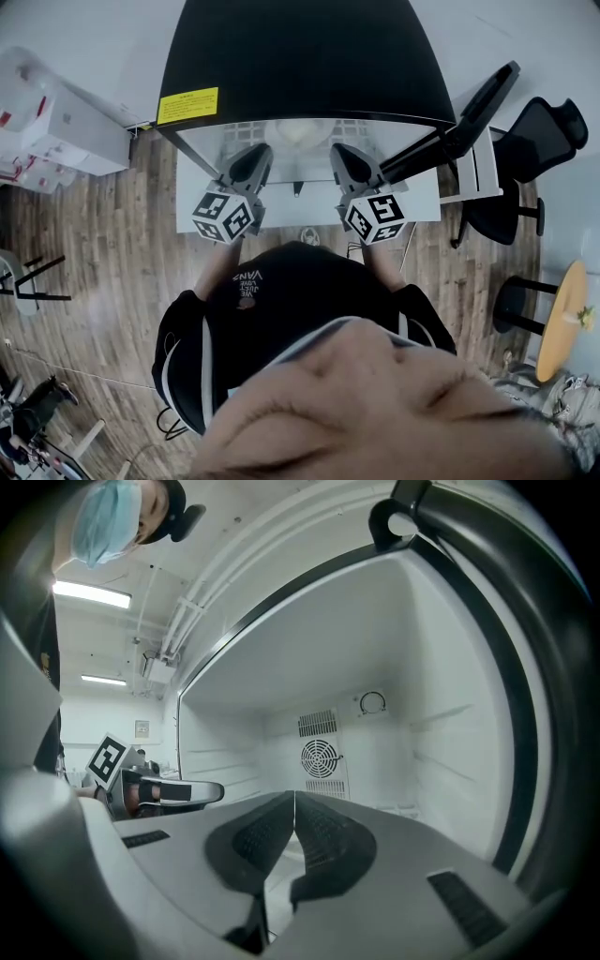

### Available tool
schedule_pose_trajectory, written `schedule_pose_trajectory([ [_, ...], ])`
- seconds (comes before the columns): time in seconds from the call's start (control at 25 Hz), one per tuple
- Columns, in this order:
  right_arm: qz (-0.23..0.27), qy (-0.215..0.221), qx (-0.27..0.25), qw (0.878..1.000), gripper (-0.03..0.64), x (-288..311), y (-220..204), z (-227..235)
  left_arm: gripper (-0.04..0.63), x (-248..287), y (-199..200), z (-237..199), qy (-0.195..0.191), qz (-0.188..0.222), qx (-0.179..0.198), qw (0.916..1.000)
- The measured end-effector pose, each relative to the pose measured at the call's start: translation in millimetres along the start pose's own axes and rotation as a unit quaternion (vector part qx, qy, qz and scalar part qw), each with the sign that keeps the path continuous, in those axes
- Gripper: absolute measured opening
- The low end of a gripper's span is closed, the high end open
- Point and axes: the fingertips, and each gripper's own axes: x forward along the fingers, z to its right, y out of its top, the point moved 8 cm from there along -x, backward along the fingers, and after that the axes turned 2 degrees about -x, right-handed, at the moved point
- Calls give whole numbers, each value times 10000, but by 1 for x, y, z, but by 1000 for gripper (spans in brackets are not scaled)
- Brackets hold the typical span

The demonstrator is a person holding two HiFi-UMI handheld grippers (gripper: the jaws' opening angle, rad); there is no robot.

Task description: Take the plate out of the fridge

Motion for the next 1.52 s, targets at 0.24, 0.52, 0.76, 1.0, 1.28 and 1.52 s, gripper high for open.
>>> schedule_pose_trajectory([
  [0.24, -26, 54, -2, 10000, 12, 4, -1, 4, 34, 3, -5, -8, 98, -98, -454, 9989],
  [0.52, -30, 112, -2, 9999, 12, 6, -2, 7, 34, 6, -15, -11, 108, -170, -998, 9948],
  [0.76, -61, 121, -21, 9999, 12, 6, -2, 10, 35, 5, -16, -14, 243, -180, -1240, 9918],
  [1.0, -68, 154, -31, 9999, 12, 7, -2, 11, 94, 3, -18, -15, 292, -183, -1567, 9870],
  [1.28, -60, 203, -21, 9998, 12, 8, -1, 13, 158, 4, -21, -13, 306, -166, -2013, 9789],
  [1.52, -61, 228, 7, 9997, 12, 9, -2, 16, 193, 5, -26, -10, 310, -174, -2371, 9708],
])
